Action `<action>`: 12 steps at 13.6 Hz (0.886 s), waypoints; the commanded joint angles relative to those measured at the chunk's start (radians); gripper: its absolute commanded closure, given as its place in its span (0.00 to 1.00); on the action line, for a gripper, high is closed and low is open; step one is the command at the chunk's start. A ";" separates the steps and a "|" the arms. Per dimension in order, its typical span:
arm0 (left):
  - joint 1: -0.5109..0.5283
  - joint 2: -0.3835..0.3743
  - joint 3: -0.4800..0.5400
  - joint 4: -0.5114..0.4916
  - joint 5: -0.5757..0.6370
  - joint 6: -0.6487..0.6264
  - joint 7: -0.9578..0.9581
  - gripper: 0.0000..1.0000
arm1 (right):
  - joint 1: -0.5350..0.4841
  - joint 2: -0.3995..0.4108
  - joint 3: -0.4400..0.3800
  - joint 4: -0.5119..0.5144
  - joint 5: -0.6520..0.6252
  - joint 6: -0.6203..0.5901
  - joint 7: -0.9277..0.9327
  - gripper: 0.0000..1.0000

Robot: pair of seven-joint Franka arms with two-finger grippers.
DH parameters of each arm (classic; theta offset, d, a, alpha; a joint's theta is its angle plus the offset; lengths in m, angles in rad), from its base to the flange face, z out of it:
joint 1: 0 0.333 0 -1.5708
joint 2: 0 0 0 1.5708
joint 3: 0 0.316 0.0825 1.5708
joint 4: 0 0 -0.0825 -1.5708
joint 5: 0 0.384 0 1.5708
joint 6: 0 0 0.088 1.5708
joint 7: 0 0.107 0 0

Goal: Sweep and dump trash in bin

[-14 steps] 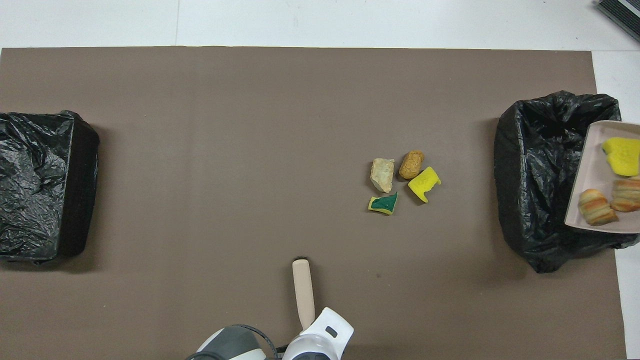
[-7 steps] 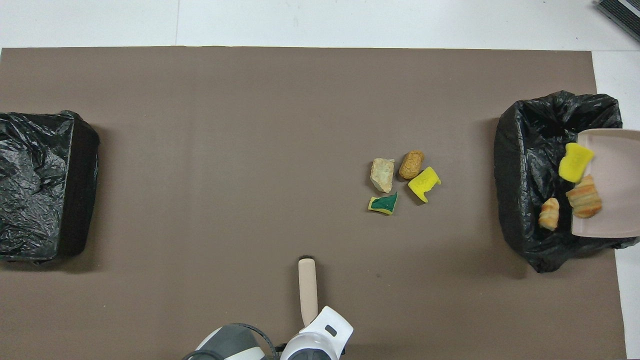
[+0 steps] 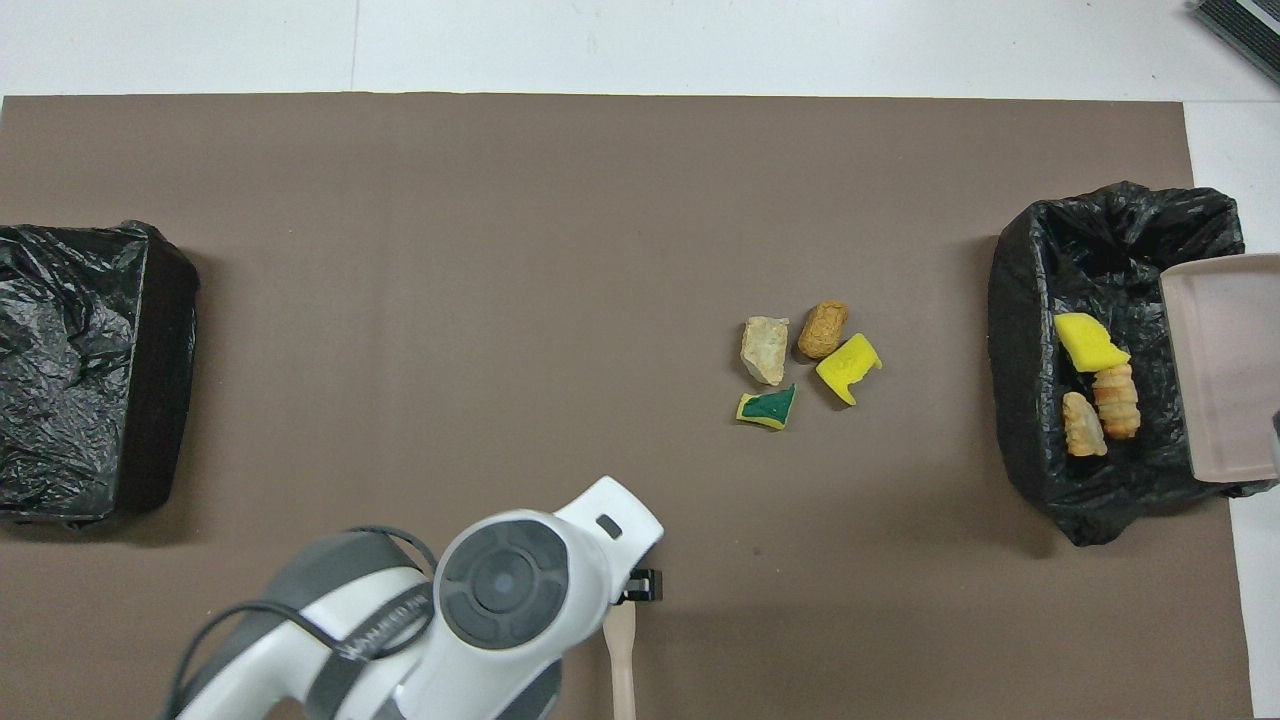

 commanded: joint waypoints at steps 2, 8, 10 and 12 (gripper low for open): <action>0.119 0.091 -0.014 0.251 0.074 -0.120 0.080 0.00 | 0.014 -0.030 0.093 0.016 0.093 -0.117 0.227 1.00; 0.324 0.098 -0.006 0.490 0.077 -0.316 0.388 0.00 | 0.075 -0.022 0.166 0.029 0.446 -0.124 0.728 1.00; 0.380 0.098 -0.003 0.535 0.079 -0.359 0.497 0.00 | 0.156 0.006 0.166 0.029 0.487 -0.124 0.932 1.00; 0.430 0.097 -0.008 0.550 0.078 -0.399 0.548 0.00 | 0.230 0.064 0.166 0.036 0.549 -0.111 1.144 1.00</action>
